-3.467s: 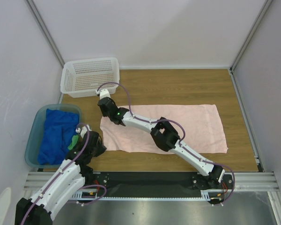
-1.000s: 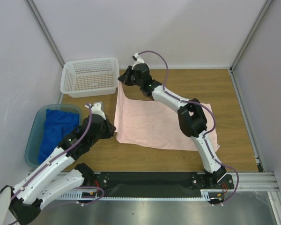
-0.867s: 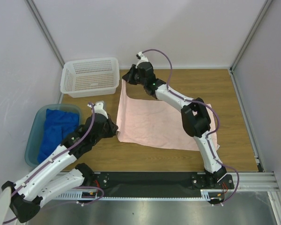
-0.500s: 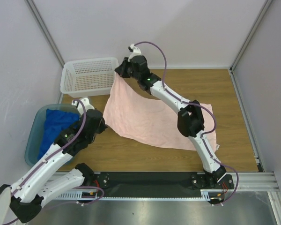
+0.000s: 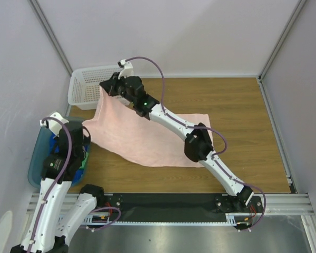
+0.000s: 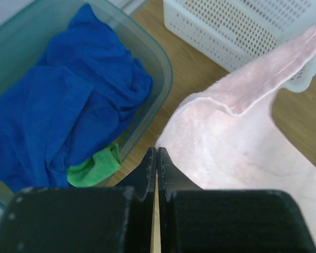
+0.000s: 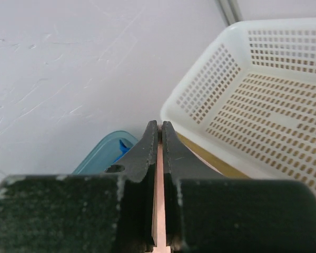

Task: Fold and stack the towels
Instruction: Fold the towel

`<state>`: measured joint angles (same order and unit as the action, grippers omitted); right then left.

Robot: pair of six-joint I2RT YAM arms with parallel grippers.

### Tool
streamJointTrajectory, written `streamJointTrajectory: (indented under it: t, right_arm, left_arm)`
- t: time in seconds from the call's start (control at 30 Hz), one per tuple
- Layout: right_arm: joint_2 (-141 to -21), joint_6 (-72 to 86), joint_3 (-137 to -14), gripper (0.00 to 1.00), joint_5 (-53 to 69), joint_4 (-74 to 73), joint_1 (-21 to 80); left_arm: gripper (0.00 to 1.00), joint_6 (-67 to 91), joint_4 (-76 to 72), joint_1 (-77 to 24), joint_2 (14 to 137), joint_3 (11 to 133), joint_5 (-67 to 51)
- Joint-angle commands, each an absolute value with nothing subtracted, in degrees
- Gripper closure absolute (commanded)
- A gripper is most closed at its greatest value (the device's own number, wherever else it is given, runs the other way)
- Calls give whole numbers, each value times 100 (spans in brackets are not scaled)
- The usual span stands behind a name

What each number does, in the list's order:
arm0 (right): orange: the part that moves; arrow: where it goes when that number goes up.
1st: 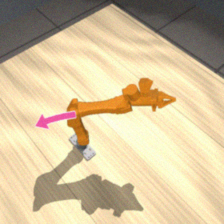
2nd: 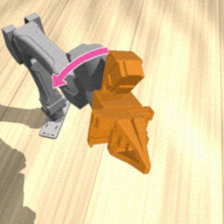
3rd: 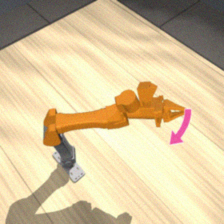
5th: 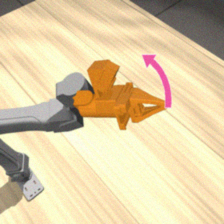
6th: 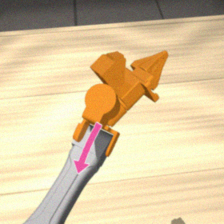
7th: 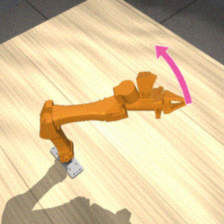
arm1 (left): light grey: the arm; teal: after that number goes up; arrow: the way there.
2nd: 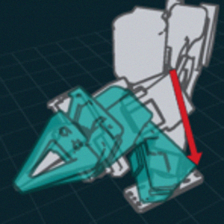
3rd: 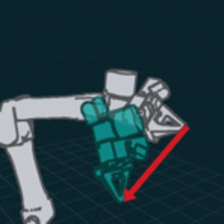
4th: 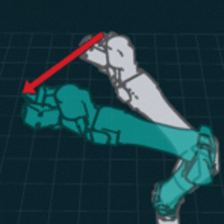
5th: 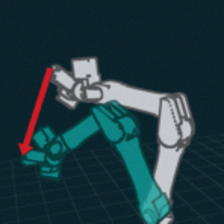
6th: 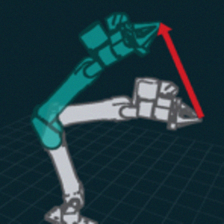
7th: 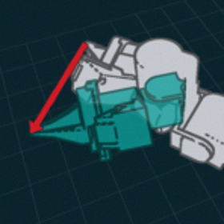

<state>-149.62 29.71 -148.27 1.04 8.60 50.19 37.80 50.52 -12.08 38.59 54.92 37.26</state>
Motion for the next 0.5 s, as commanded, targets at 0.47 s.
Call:
streamJointTrajectory:
  t: [0.47]
  right_arm:
    - [-13738,3366,-13380,100,729,1108,4307]
  left_arm:
    - [100,2856,3033,-1694,3032,4615,193]
